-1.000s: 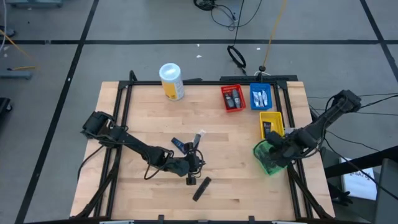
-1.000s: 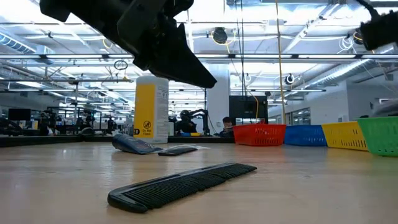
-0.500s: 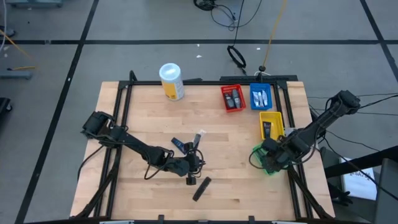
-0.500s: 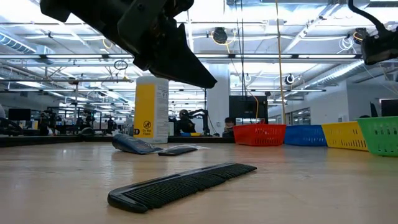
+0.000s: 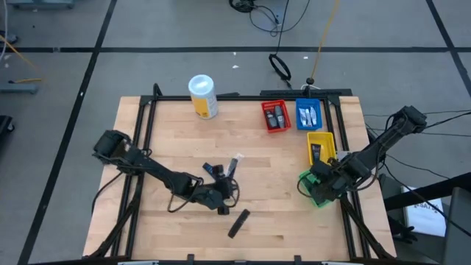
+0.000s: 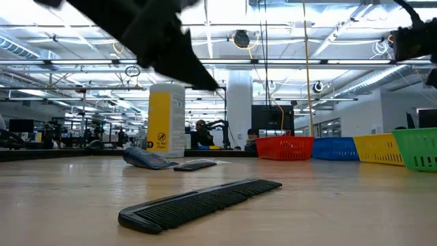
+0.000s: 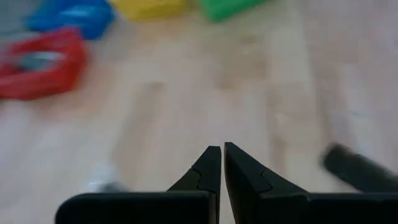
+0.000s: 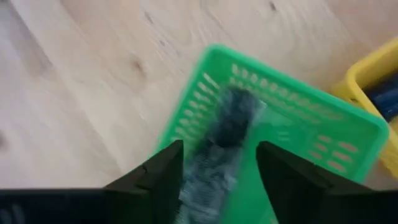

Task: Pick & Place Travel size toiletries
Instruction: Put the black shaving cream into the yellow bin

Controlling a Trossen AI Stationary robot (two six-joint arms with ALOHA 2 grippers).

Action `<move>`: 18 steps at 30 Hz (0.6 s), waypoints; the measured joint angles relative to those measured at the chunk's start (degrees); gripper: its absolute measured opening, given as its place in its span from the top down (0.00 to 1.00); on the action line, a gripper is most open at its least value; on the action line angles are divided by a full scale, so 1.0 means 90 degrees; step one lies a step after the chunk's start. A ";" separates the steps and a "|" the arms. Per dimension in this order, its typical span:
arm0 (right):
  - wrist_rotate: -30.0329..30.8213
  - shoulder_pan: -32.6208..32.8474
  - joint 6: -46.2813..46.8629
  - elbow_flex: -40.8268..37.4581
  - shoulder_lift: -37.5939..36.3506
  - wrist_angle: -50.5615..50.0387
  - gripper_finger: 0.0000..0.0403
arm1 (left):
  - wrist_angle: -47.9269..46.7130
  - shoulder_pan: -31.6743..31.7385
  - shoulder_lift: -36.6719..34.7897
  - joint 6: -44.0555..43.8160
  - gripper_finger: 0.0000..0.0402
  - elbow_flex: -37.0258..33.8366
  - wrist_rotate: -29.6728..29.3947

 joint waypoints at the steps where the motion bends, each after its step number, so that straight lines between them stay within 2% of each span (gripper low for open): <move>1: 0.0113 0.0000 0.0038 -0.0001 -0.0065 0.0147 0.50 | -0.0225 -0.0040 -0.0166 -0.0097 0.95 0.0006 -0.0342; 4: 0.0592 -0.0002 -0.0518 -0.0002 -0.0148 0.1143 0.48 | -0.1026 -0.0147 -0.0671 -0.0501 0.95 0.0012 -0.0955; 9: 0.1381 0.0000 -0.2821 0.0000 0.0150 0.3827 0.49 | -0.1578 -0.0317 -0.1204 -0.0660 0.95 0.0012 -0.1063; 12: 0.1757 0.0000 -0.4826 0.0000 0.0766 0.5558 0.52 | -0.1888 -0.0387 -0.1283 -0.0455 0.95 0.0012 -0.1064; 15: 0.2411 -0.0077 -0.6801 0.0000 0.1621 0.7095 0.54 | -0.2483 -0.0399 -0.1318 -0.0316 0.95 0.0002 -0.1080; 18: 0.2627 -0.0354 -0.8028 0.0000 0.2452 0.8396 0.55 | -0.3153 -0.0283 -0.1324 -0.0713 0.95 0.0002 -0.1169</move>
